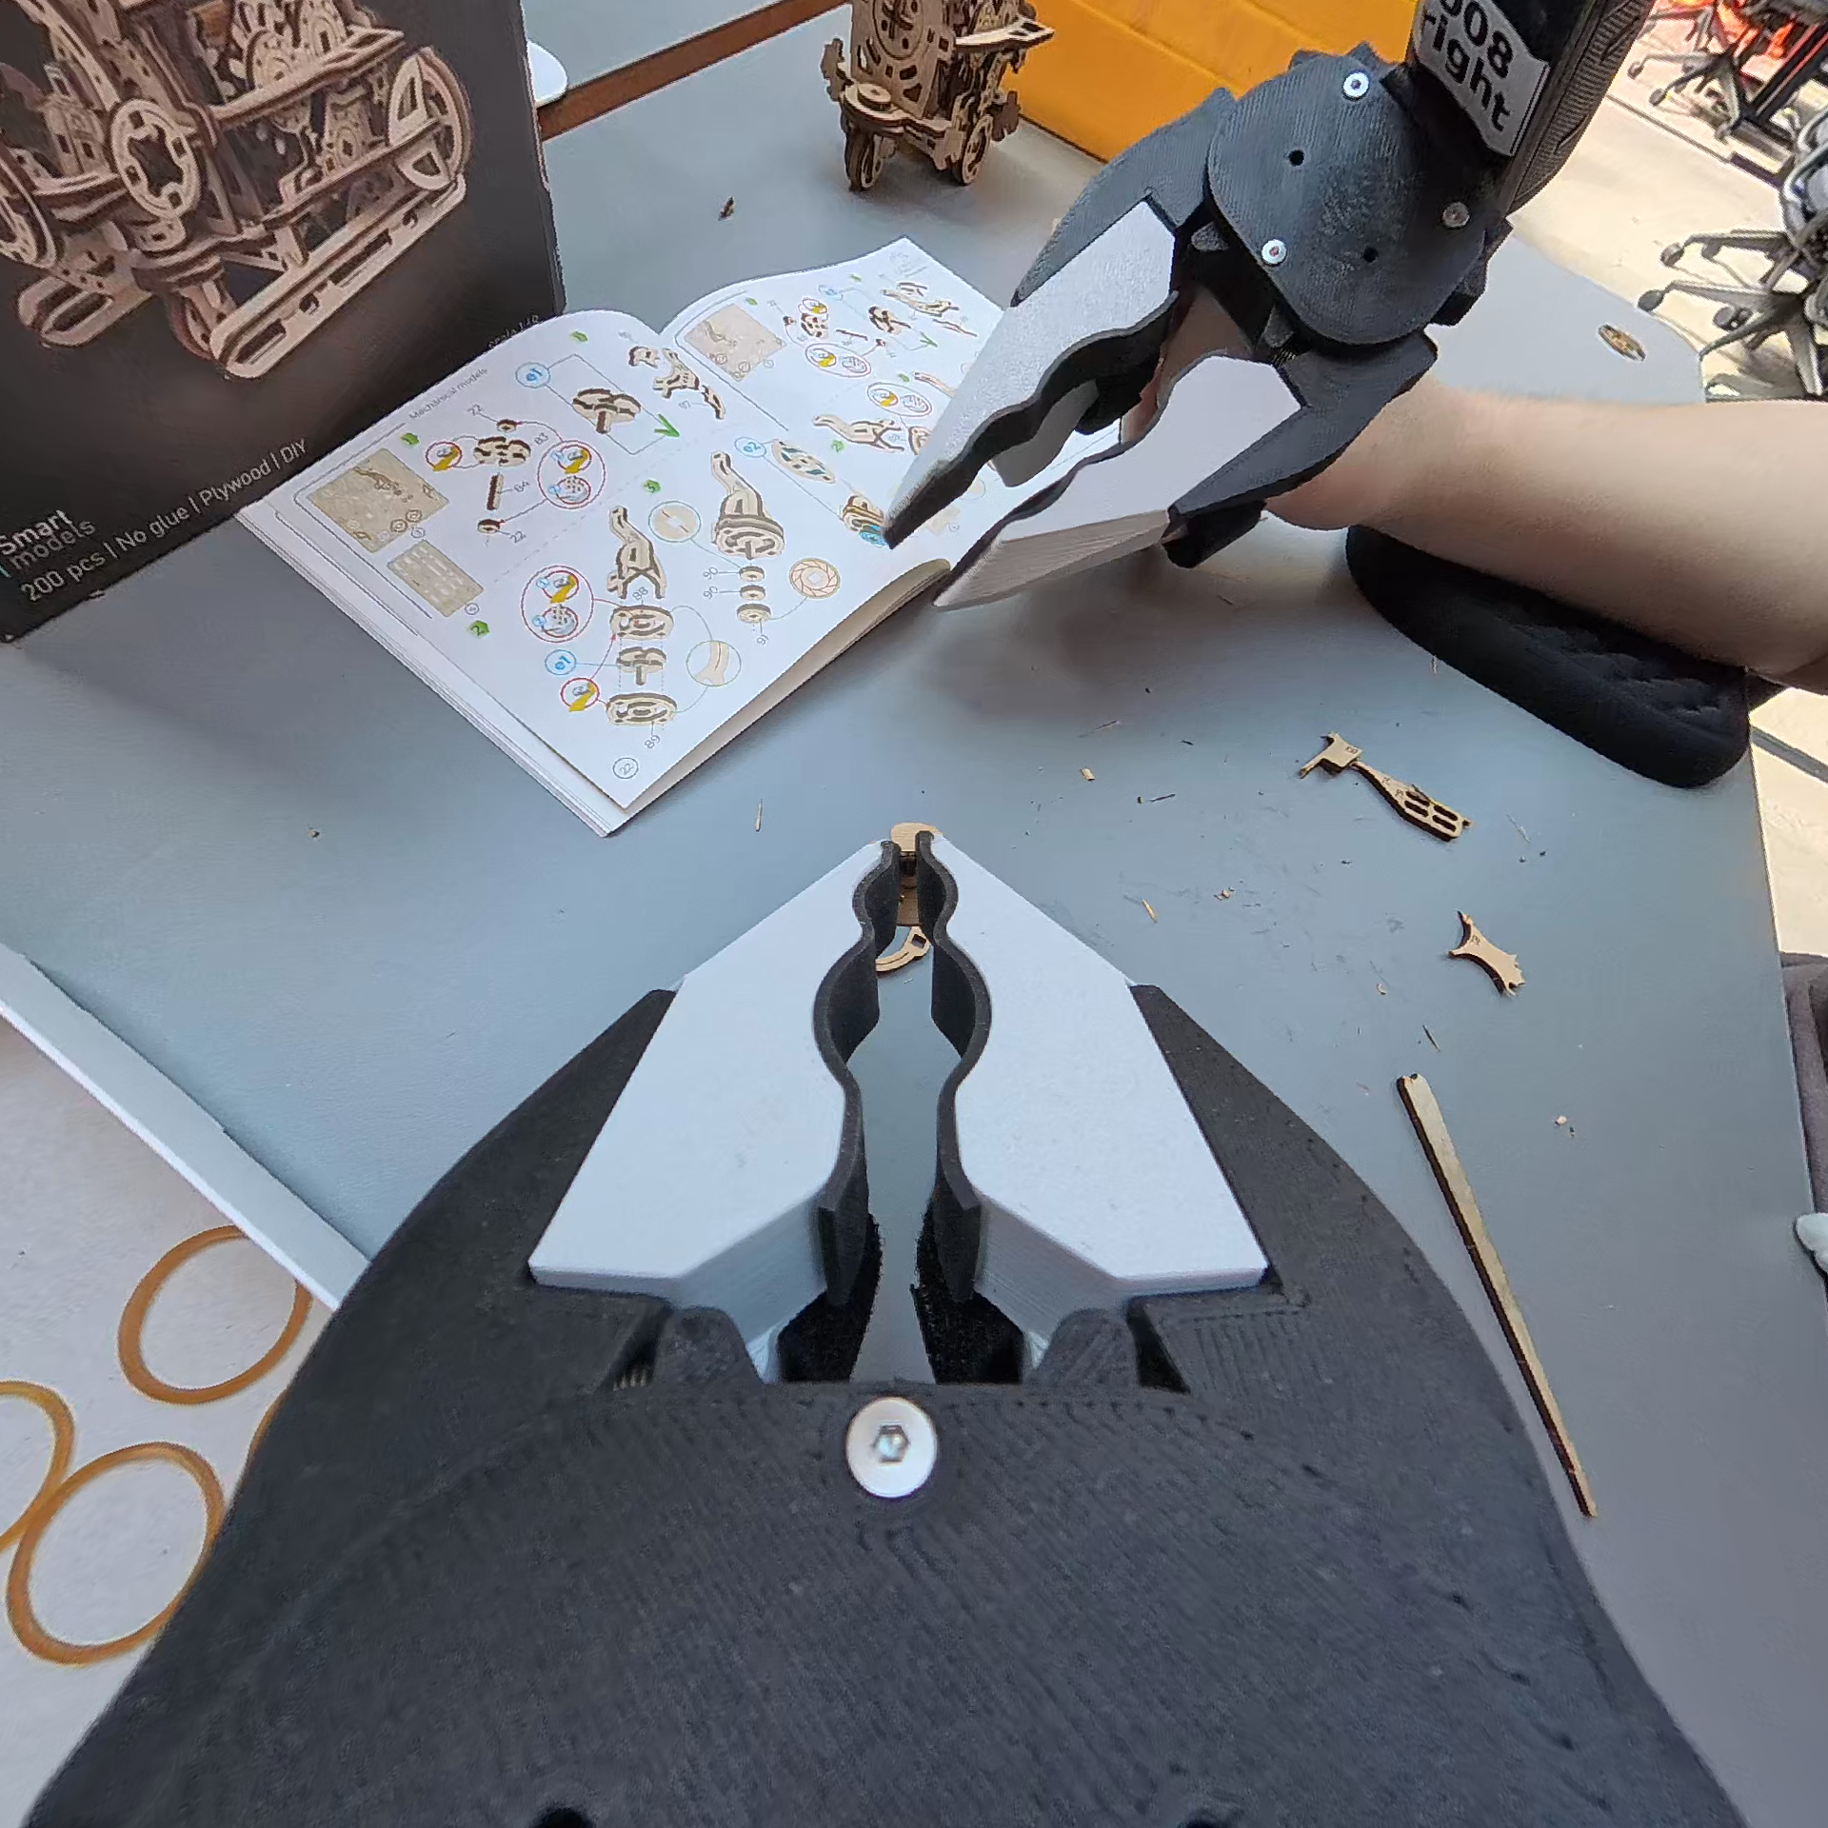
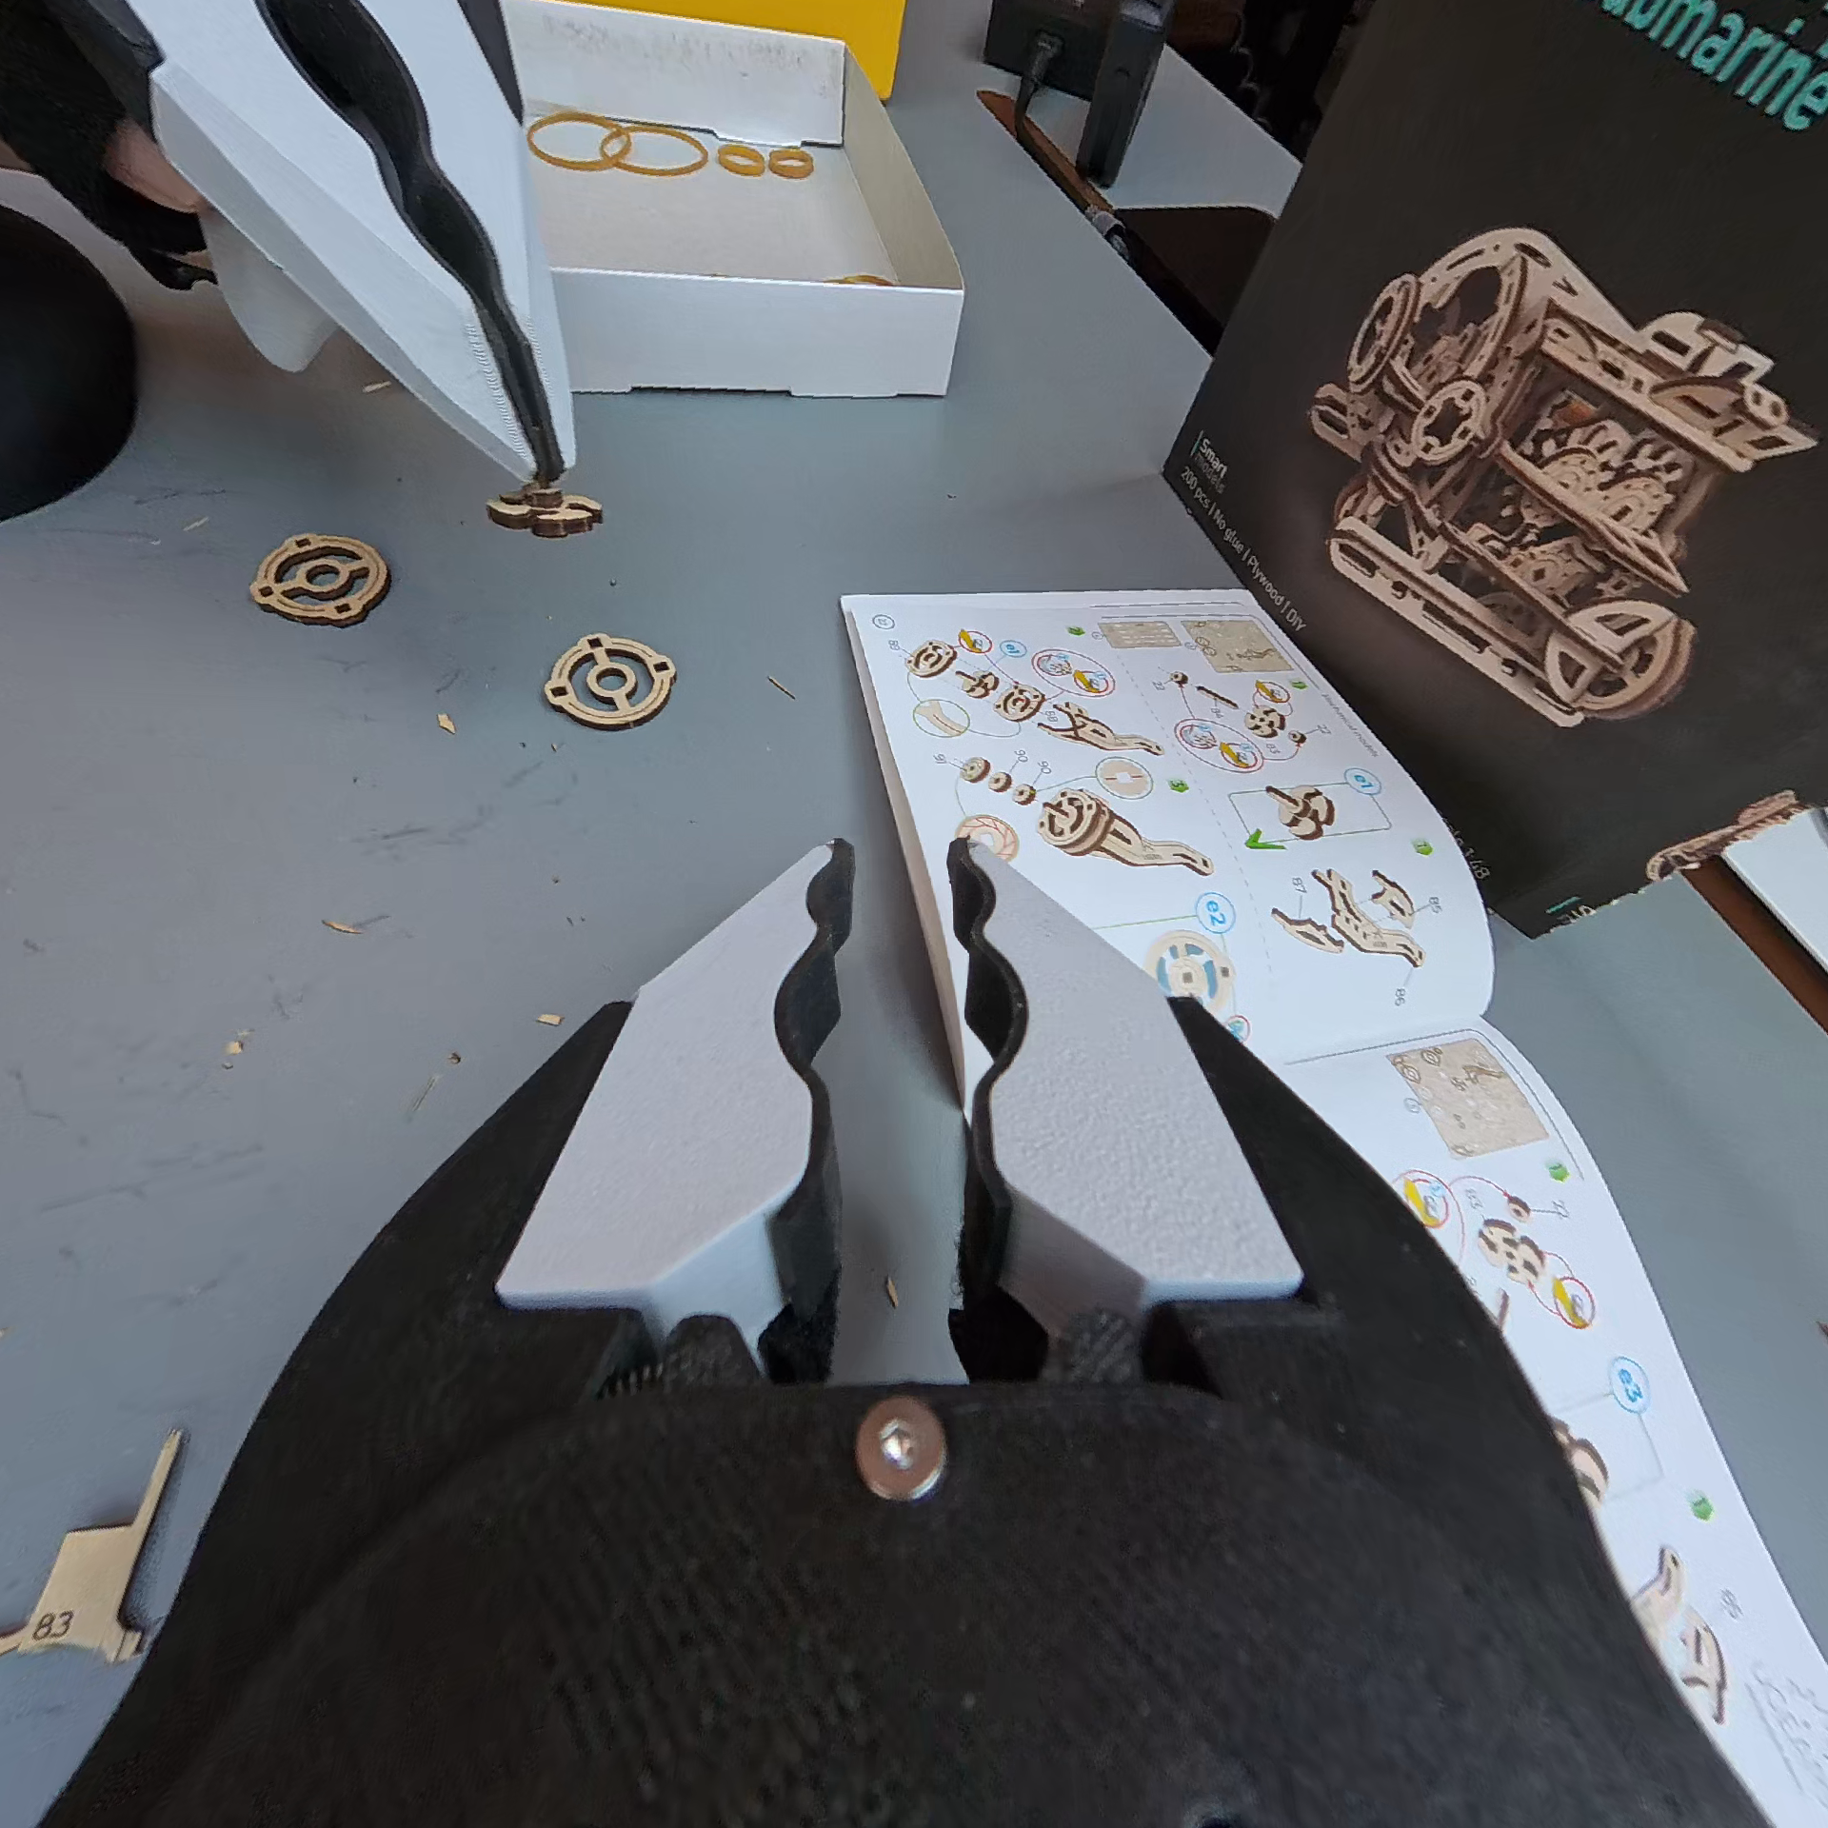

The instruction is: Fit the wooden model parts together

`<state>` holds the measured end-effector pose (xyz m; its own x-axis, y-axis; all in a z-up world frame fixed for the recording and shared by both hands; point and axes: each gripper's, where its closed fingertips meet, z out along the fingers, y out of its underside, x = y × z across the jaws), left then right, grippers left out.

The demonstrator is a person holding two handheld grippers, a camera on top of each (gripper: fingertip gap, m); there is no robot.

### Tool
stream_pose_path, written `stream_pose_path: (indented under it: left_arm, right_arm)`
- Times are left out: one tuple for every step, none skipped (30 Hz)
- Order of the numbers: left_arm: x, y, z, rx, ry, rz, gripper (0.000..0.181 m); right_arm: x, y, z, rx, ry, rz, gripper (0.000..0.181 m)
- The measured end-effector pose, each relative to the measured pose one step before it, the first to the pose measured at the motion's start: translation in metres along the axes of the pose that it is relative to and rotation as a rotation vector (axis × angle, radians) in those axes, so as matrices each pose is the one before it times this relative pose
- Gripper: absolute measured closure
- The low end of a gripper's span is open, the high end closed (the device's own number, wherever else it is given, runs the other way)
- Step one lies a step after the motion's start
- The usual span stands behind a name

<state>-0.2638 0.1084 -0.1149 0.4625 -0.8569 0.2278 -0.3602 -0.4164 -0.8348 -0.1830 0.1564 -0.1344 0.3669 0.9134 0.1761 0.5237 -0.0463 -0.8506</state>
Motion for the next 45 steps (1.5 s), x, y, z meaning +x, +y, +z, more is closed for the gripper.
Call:
stream_pose_path:
  left_arm:
    - [0.00003,-0.00025,-0.00037,-0.0001,0.0005,0.0005,0.181]
    - [0.00034,-0.00054,-0.00031,0.0014,0.002,-0.0006,0.181]
    - [0.00025,-0.00105,-0.00046,0.0038,0.0015,-0.0007,0.181]
    - [0.00006,-0.00099,-0.00056,0.0039,0.0001,0.0,0.181]
    - [-0.0002,-0.0009,-0.00055,0.0029,-0.0017,0.0006,0.181]
    - [-0.00046,-0.00072,-0.00062,0.0028,-0.0031,0.0018,0.181]
    - [-0.00057,-0.0009,-0.00075,0.0039,-0.0032,0.0021,0.181]
    - [-0.00059,-0.00098,-0.00089,0.0049,-0.0025,0.0005,0.181]
    - [-0.00042,-0.00111,-0.0011,0.0056,-0.0011,-0.0019,0.181]
    - [-0.00068,-0.00142,-0.00115,0.0074,-0.0017,-0.0017,0.181]
    - [-0.00107,-0.00166,-0.00161,0.009,-0.0049,-0.0008,0.181]
    - [-0.00143,-0.00179,-0.00174,0.0102,-0.0062,-0.0016,0.181]
    - [-0.00119,-0.00233,-0.00177,0.0128,-0.0047,-0.0043,0.181]
    - [-0.0005,-0.00253,-0.00156,0.0151,0.0003,-0.0067,0.181]
    - [0.00018,-0.00223,-0.00138,0.0128,0.0053,-0.0081,0.181]
    - [0.00005,-0.00149,-0.00103,0.0091,0.005,-0.0078,0.181]
    - [-0.00047,-0.00113,-0.00077,0.0072,0.0007,-0.0055,0.181]
    - [-0.00072,-0.00074,-0.00062,0.0056,-0.0016,-0.0029,0.181]
    - [-0.0005,-0.00028,-0.00031,0.0024,-0.0003,-0.002,0.181]
    - [-0.00019,-0.00007,-0.00012,0.001,0.0009,-0.0021,0.181]
    - [-0.00019,0.00008,0.00013,0.0005,0.0012,-0.0022,0.181]
    - [-0.00014,0.00024,0.00028,-0.0004,0.0011,-0.002,0.181]
    - [-0.0001,0.00035,0.00035,-0.0012,0.0006,-0.001,0.181]
    - [-0.00003,0.00052,0.00031,-0.002,0.0,-0.0002,0.181]
    - [-0.00008,0.00052,0.00038,-0.0022,-0.0004,0.0006,0.181]
    - [0.00002,0.00033,0.0002,-0.0013,-0.0005,0.0012,0.181]
    - [0.00001,0.00017,0.00021,-0.0011,-0.0003,0.0009,0.181]
    - [-0.00006,0.00028,0.0001,-0.0009,-0.0003,0.0002,0.181]
    - [-0.00005,0.00041,0.00022,-0.0009,0.0003,-0.0006,0.181]
    - [-0.00013,0.00059,0.00025,-0.0014,0.001,-0.0019,0.181]
    - [0.00003,0.00048,0.00038,-0.0008,0.0015,-0.0025,0.181]
    - [0.00013,0.0005,0.00029,-0.0004,0.0022,-0.0022,0.181]
    - [0.00019,0.00052,0.00031,-0.0009,0.0013,-0.0006,0.181]
    - [0.00002,0.00053,0.00026,-0.0012,-0.0005,0.0016,0.181]
    - [-0.00031,0.0008,0.00028,-0.0027,-0.0026,0.0024,0.181]
    - [-0.00051,0.00083,0.00038,-0.004,-0.0028,0.002,0.181]
    - [-0.0004,0.00083,0.00032,-0.0042,-0.0015,0.0013,0.181]
    - [-0.00042,0.00068,0.00044,-0.0029,-0.0004,0.0002,0.181]
    - [-0.00036,0.00051,0.00044,-0.0012,-0.0006,-0.0004,0.181]
    - [-0.00057,0.00052,0.00031,-0.0012,-0.001,-0.0009,0.181]
    - [-0.00066,0.00059,0.00035,-0.0019,-0.0022,-0.0011,0.181]
    - [-0.00063,0.00042,0.00023,-0.0014,-0.0028,0.0003,0.181]
    - [-0.00055,-0.00002,-0.00001,0.0005,-0.0036,0.0018,0.181]
    - [-0.0002,-0.00022,-0.00011,0.0013,-0.0024,0.0024,0.181]
    - [0.00001,-0.00037,-0.00012,0.0017,-0.0012,0.0021,0.181]
  right_arm:
    - [-0.00663,-0.00303,0.00062,0.0149,-0.0328,-0.0008,0.16]
    - [-0.01285,-0.0058,0.00178,0.0297,-0.0668,-0.0015,0.148]
    - [-0.0158,-0.00518,0.00345,0.0231,-0.0797,0.0029,0.142]
    - [-0.01238,-0.00353,0.00503,0.0085,-0.0543,0.0011,0.142]
    - [-0.0056,-0.00155,0.006,-0.0096,-0.0114,-0.0123,0.142]
    - [-0.00041,0.00032,0.00616,-0.0273,0.0158,-0.0253,0.142]
    - [0.00071,0.00091,0.00584,-0.0323,0.0172,-0.0335,0.142]
    - [-0.00074,0.00033,0.00525,-0.0246,0.0017,-0.0338,0.142]
    - [-0.00212,-0.00001,0.00491,-0.0165,-0.014,-0.0197,0.142]
    - [-0.00477,0.00014,0.00491,-0.0112,-0.0362,-0.0014,0.142]
    - [-0.00641,0.00057,0.00534,-0.0101,-0.0488,0.0123,0.141]
    - [-0.00361,0.00324,0.00498,-0.0279,-0.0295,0.0064,0.14]
    - [0.00247,0.0036,0.00399,-0.0305,0.0145,-0.0091,0.14]
    - [0.00121,-0.00139,0.00216,0.0015,0.012,-0.017,0.14]
    - [0.00062,-0.00173,0.00088,0.0042,0.0051,-0.01,0.14]
    - [0.00032,0.00075,0.00133,-0.0102,-0.001,-0.0007,0.14]
    - [-0.00003,-0.0004,0.00082,0.0014,-0.0081,0.0165,0.141]
    - [-0.00086,0.00017,0.00062,0.0003,-0.0171,0.0229,0.143]
    - [0.00018,0.00063,0.0002,-0.0026,-0.0102,0.0179,0.143]
    - [0.00068,0.00037,0.00014,-0.0017,-0.0052,0.0139,0.142]
    - [0.00014,0.00014,0.00052,-0.002,-0.0068,0.0123,0.142]
    - [0.00007,-0.00004,0.00052,-0.002,-0.0066,0.0123,0.142]
    - [-0.00012,0.00011,0.00047,-0.0022,-0.0058,0.0152,0.143]
    - [-0.00018,0.00003,0.00023,-0.0009,-0.0036,0.0152,0.144]
    - [0.00036,-0.00009,0.00002,0.001,0.0022,0.0051,0.144]
    - [0.00002,0.00001,0.00003,-0.0004,0.0033,0.0006,0.144]
    - [-0.00027,-0.00018,0.00006,0.0,0.0017,0.0,0.145]
    - [-0.0004,-0.00005,0.00004,0.0002,0.0011,-0.0036,0.146]
    - [-0.00021,-0.00011,-0.00007,0.0004,0.0005,-0.003,0.146]
    - [0.00062,-0.00013,-0.00027,0.0012,0.0045,0.0005,0.145]
    - [0.00242,-0.0003,-0.00066,0.004,0.0166,0.004,0.141]
    - [0.00069,-0.00101,-0.00162,0.0109,0.006,-0.0047,0.14]
    - [-0.00085,-0.00206,-0.00288,0.0209,-0.0036,-0.0092,0.14]
    - [0.00037,-0.00199,-0.00374,0.0219,0.0041,-0.0132,0.14]
    - [0.00408,-0.00075,-0.00434,0.0131,0.025,-0.0097,0.141]
    - [0.00719,0.00007,-0.00458,0.0074,0.0401,-0.0024,0.142]
    - [0.00877,-0.00141,-0.00491,0.0174,0.0451,-0.001,0.143]
    - [0.01053,-0.00408,-0.0054,0.0344,0.053,-0.0011,0.145]
    - [0.015,-0.00491,-0.00574,0.0373,0.0789,0.0097,0.147]
    - [0.01712,-0.00424,-0.00523,0.0288,0.0863,0.0204,0.147]
    - [0.01467,-0.00265,-0.00382,0.0173,0.0653,0.0307,0.147]
    - [0.01131,-0.00083,-0.00229,0.0067,0.041,0.0378,0.148]
    - [0.00922,0.00066,-0.0013,0.0002,0.0302,0.0357,0.15]
    - [0.00594,0.00111,-0.00054,-0.0003,0.013,0.0247,0.154]
    - [0.0027,0.00078,0.00003,0.001,-0.0026,0.0076,0.158]
